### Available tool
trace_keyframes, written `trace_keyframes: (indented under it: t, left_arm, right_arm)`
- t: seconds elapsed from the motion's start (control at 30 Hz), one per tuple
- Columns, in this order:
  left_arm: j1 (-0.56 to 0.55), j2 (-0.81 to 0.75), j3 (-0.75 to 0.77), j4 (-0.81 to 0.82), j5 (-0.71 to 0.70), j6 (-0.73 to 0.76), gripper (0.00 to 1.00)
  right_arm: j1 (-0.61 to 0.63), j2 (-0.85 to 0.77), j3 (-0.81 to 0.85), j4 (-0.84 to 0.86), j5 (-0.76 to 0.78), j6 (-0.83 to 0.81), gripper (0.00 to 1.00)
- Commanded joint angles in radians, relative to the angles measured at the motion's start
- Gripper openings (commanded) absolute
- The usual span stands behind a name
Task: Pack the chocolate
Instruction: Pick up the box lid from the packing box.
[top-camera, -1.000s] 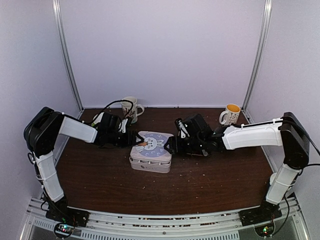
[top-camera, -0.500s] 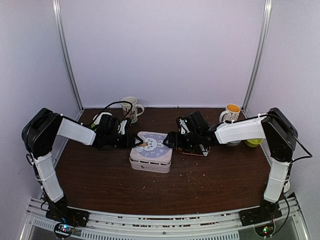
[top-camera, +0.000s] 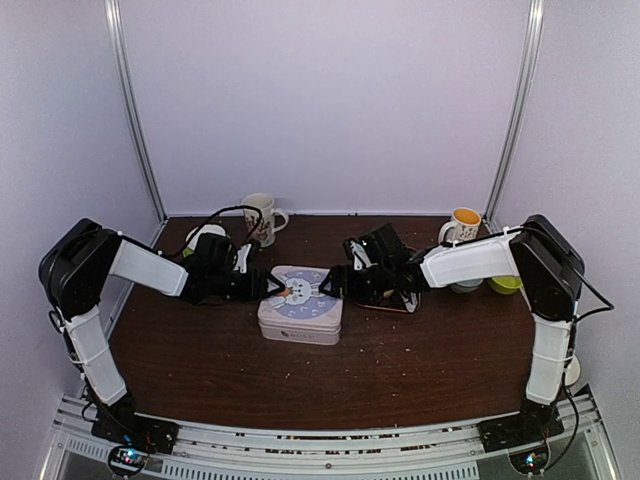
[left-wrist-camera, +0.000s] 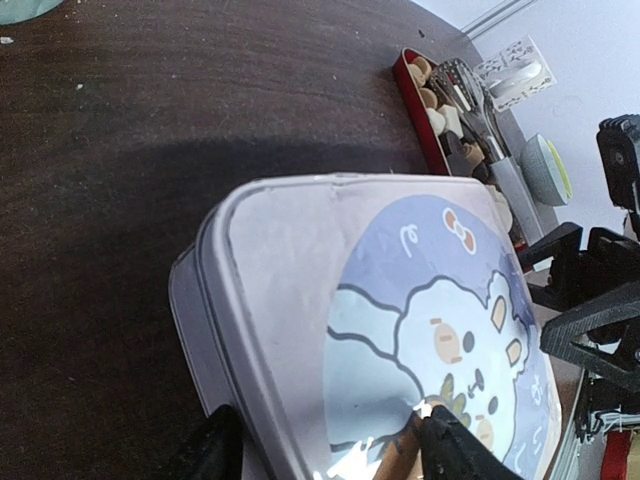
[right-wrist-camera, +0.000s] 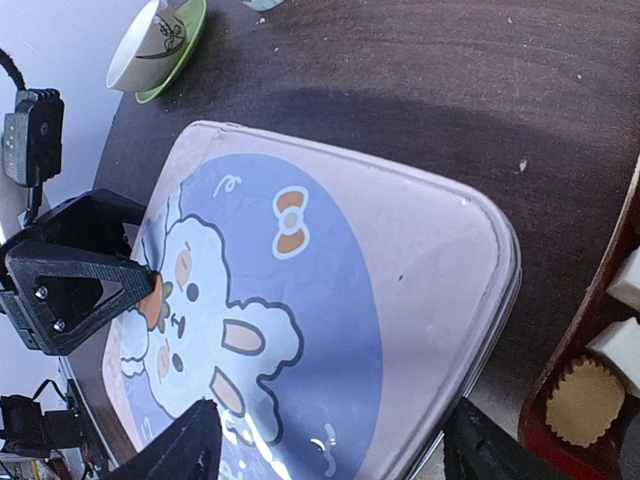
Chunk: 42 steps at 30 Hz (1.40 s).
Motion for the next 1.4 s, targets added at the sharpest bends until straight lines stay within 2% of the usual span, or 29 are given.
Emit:
trace_keyframes:
  t: [0.0,0.63,0.87,1.37]
  left_arm:
    - [-0.011,-0.025,-0.009,0.024,0.028,-0.008,0.64]
    - [-0.012,-0.091,-0.016,-0.006,0.026,-0.005,0.64]
    - [-0.011,-0.101,-0.032,0.030,0.058,-0.033,0.64]
    - [-0.011,-0.120,-0.075,0.083,0.076,-0.079,0.64]
  right_arm:
    - [0.017,-0.030,0.014,0.043,-0.027,-0.008,0.76]
    - [0.029,-0.078,0.001,0.030,-0.018,-0.043,0.69]
    - [0.034,-0.094,-0.020,0.067,-0.059,-0.036,0.58]
    - [0.039,-0.120,-0.058,0.030,-0.031,-0.048,0.61]
